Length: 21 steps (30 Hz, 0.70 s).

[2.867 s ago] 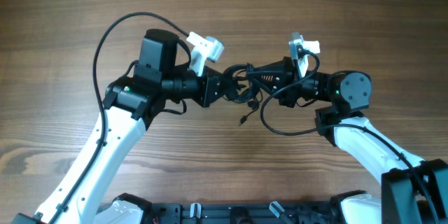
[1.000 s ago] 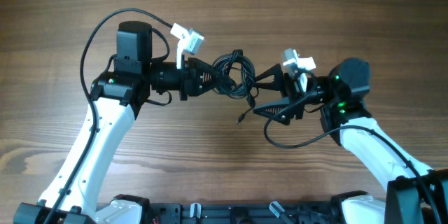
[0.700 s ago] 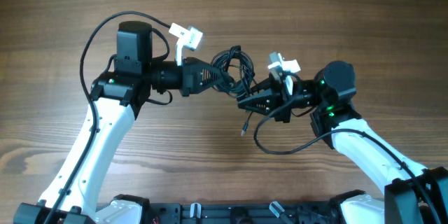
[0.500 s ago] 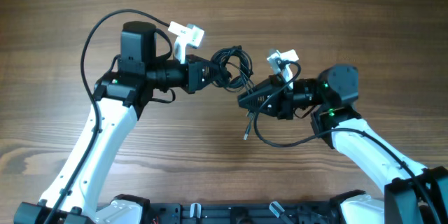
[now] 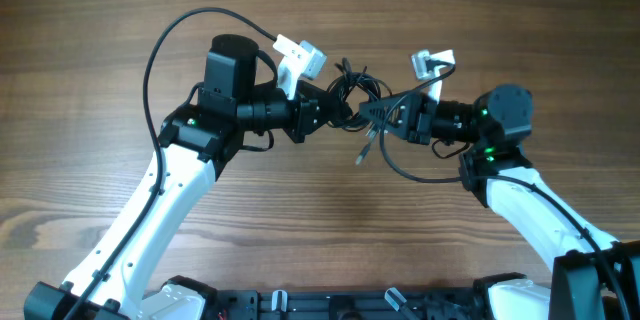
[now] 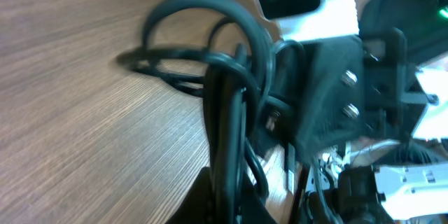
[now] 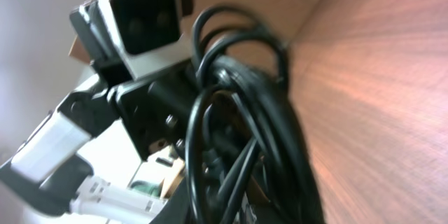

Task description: Untangle cables

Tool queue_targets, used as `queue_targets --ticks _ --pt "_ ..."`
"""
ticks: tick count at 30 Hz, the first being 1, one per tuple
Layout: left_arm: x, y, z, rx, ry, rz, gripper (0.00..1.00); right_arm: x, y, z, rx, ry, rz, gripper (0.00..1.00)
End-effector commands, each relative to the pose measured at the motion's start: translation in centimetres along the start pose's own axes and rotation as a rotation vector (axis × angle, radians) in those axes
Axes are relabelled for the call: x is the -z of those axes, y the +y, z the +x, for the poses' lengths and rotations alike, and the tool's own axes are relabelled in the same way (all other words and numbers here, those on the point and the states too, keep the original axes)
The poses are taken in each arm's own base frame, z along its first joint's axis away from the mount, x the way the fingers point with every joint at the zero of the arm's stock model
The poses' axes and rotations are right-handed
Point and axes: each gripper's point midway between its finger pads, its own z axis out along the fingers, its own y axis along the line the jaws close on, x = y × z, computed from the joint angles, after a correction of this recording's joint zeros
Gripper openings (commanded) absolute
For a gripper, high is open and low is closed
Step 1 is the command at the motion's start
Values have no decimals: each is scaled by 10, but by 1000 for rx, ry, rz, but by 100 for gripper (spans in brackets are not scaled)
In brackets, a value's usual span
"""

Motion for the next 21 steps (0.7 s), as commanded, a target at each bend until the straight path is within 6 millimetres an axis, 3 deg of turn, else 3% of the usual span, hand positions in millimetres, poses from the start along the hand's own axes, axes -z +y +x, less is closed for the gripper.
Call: queue_targets --ticks 1,5,7,14,16,18,21 --pt "2 -29 1 -120 5 145 4 3 -8 -24 51 -123 61 6" --pt "1 -31 0 -129 3 148 4 -4 -11 -16 53 -100 68 5" --pt "1 -32 0 -130 5 151 4 -13 -23 -5 14 -80 111 5" --pt "-19 -63 17 -171 67 231 4 -21 -26 -14 26 -152 152 8" --pt "-21 -68 21 -169 82 242 4 -21 -17 -20 75 -170 125 9" --pt "-23 -70 23 -173 87 247 4 -21 -14 -22 96 -180 120 19" --pt "-22 -56 18 -166 74 182 4 -20 -37 -8 83 -127 193 38"
